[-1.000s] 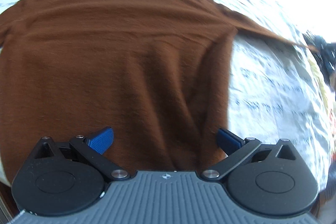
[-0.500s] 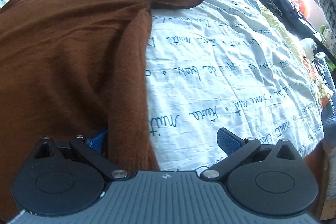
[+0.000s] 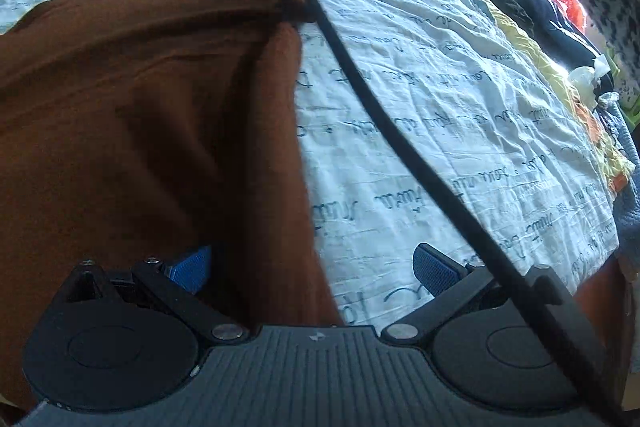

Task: Fold small clothes
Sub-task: 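Lift the held sleeve with the right gripper and carry it across the sweater body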

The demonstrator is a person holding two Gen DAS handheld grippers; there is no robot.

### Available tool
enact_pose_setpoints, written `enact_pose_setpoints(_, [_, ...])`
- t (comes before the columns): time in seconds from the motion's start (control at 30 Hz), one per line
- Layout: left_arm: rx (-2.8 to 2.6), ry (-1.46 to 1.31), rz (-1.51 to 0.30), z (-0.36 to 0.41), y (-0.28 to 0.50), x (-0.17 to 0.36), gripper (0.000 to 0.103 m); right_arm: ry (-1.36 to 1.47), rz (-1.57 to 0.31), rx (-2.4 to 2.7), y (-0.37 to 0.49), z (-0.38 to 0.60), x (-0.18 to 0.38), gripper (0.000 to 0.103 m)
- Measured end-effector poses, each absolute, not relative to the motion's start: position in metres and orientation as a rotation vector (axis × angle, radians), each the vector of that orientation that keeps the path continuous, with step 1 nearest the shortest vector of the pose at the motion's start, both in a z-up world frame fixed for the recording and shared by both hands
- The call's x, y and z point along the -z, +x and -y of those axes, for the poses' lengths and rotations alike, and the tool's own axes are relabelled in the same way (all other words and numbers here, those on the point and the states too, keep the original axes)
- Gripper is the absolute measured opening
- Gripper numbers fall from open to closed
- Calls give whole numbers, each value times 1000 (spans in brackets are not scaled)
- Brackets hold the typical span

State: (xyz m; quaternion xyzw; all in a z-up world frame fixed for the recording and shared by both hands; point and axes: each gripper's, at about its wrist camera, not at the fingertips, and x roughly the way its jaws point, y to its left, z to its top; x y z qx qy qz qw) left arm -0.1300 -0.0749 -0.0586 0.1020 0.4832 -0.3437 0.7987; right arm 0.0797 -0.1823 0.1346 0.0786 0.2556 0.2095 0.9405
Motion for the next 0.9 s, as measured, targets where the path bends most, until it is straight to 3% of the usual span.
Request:
enact_pose_setpoints(0.4, [406,84,-1040,-57,-84,28,103,262,-681,-648,96,73,-37,4])
enact_pose_setpoints(0.9, [278,-47,-1078,-105,-69,30,103,209,-783,-632,109,32,28,5])
